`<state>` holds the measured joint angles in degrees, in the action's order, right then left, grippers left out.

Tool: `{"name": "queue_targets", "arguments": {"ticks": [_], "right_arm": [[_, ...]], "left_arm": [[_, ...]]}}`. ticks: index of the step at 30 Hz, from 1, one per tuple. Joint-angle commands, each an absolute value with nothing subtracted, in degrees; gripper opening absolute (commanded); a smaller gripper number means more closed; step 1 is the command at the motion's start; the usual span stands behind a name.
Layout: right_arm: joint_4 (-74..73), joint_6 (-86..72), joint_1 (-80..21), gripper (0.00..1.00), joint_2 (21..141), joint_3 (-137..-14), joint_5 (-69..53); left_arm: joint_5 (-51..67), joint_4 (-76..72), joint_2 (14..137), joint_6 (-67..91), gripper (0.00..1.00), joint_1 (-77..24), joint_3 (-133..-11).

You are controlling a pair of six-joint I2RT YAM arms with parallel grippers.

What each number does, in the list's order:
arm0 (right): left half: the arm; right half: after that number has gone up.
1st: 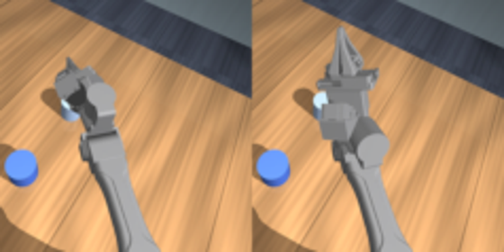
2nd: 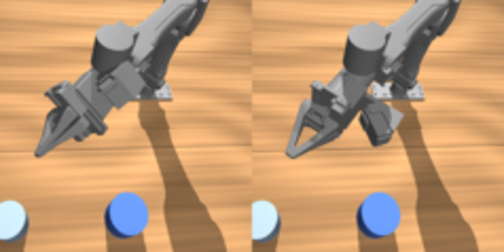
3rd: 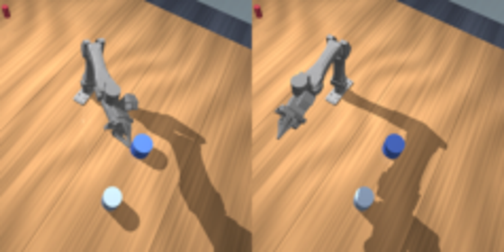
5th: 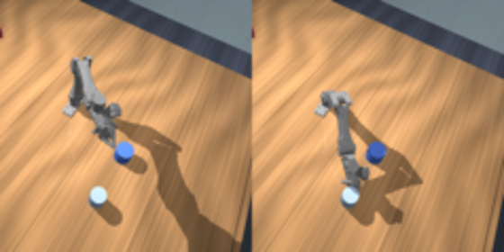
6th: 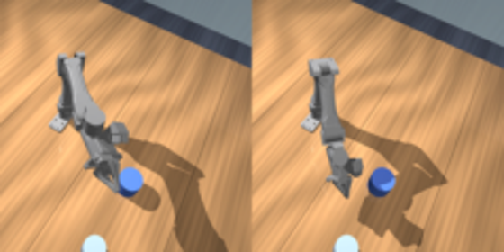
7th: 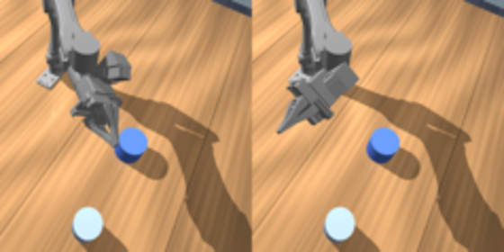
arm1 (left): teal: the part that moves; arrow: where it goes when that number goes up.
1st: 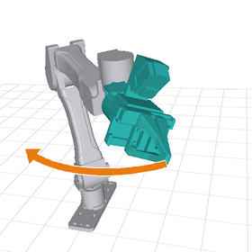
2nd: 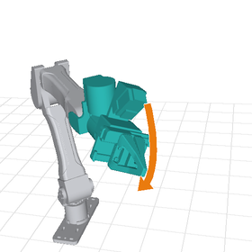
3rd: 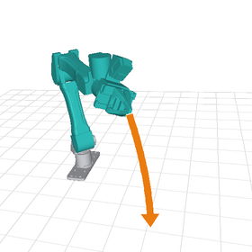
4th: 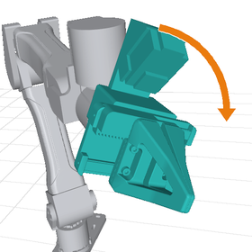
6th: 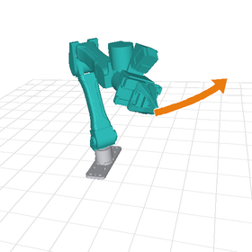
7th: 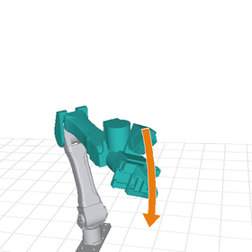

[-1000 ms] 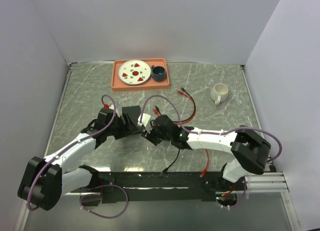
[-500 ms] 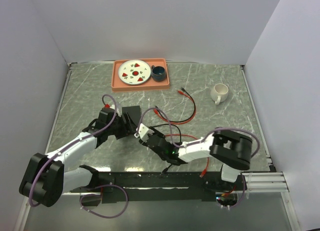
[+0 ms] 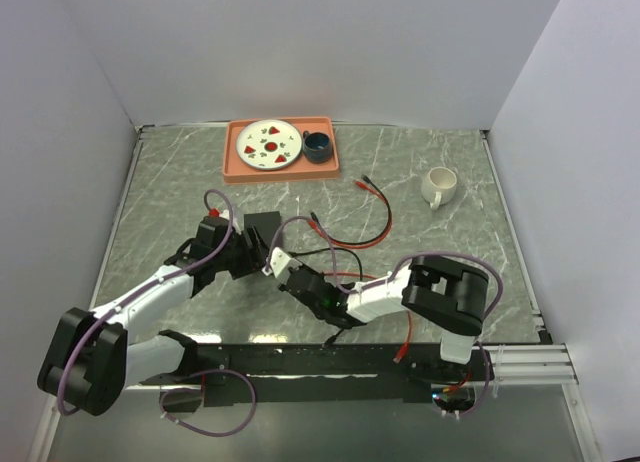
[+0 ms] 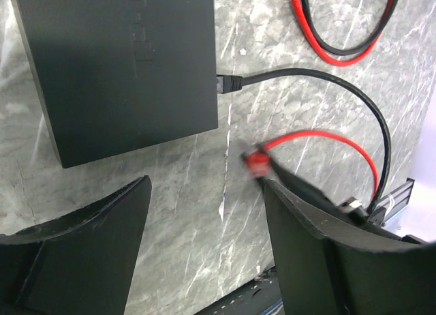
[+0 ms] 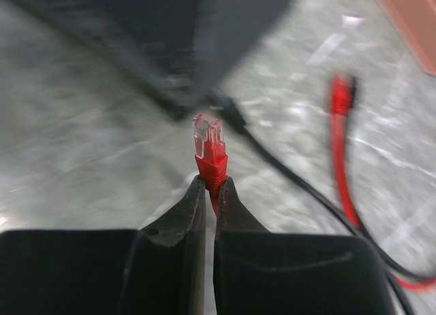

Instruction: Insert the plug into the switch port

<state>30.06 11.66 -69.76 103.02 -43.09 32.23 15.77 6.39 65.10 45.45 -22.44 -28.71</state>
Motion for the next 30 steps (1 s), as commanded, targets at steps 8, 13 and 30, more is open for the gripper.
{"name": "queue_targets", "arguments": {"ticks": [8, 13, 30], "right_arm": [[7.92, 13.10, -60.84, 0.00, 91.07, -49.39, -5.25], [-3.33, 12.57, -53.18, 0.00, 90.79, -55.10, -27.57], [-8.61, 14.59, -49.83, 0.00, 89.03, -57.30, -38.93]], "left_arm": [[16.43, 6.33, 58.11, 38.41, 0.72, -22.50, -29.18], [20.91, 3.87, 51.25, 36.30, 0.69, -22.50, -26.73], [28.21, -5.79, 51.76, 35.16, 0.53, -26.71, -24.52]]}}
